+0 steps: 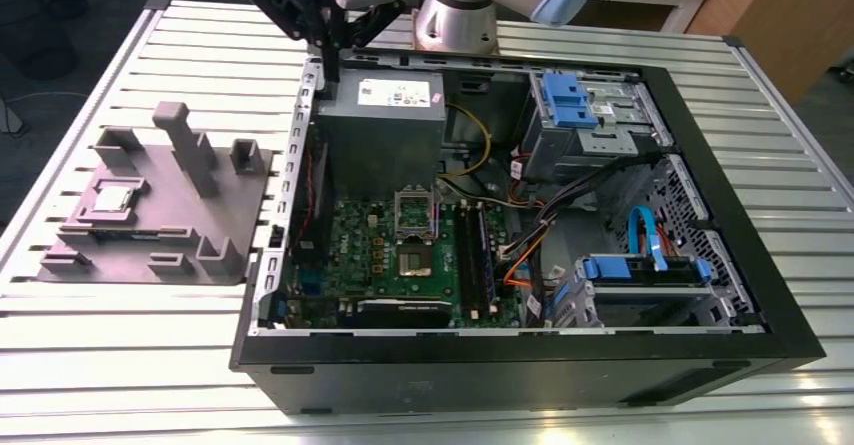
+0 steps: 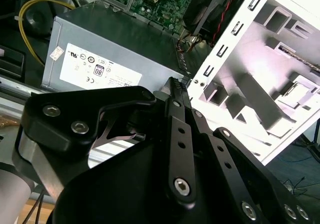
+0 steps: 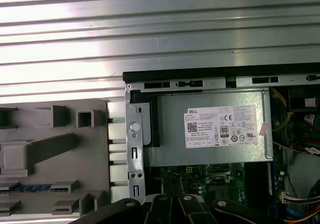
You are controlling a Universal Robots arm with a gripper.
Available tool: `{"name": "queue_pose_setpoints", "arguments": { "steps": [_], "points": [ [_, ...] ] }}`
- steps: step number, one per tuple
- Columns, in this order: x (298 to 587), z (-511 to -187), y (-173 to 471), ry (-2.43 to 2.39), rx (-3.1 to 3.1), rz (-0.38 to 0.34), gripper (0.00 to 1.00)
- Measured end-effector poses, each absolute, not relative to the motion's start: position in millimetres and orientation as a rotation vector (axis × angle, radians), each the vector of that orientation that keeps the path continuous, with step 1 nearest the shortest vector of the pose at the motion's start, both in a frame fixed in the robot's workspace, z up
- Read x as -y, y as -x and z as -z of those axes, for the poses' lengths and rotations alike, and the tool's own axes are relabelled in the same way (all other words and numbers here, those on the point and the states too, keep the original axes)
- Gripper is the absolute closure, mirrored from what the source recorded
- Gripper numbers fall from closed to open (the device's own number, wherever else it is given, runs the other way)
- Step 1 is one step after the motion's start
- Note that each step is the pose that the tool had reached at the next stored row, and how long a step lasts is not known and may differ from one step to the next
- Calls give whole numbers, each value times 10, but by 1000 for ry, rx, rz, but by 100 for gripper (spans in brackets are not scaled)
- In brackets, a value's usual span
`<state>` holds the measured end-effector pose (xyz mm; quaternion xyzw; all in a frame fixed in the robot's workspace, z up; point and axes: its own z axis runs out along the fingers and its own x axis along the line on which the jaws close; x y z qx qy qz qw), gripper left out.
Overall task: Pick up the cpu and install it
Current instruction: 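Reach for the cpu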
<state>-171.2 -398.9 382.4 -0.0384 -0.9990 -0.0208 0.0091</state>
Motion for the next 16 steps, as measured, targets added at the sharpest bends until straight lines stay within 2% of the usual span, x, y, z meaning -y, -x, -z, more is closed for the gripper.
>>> {"name": "queue_pose_setpoints", "arguments": {
  "steps": [16],
  "points": [
    [3989,-3813,1748,120,3117,65,90]
  ]
}}
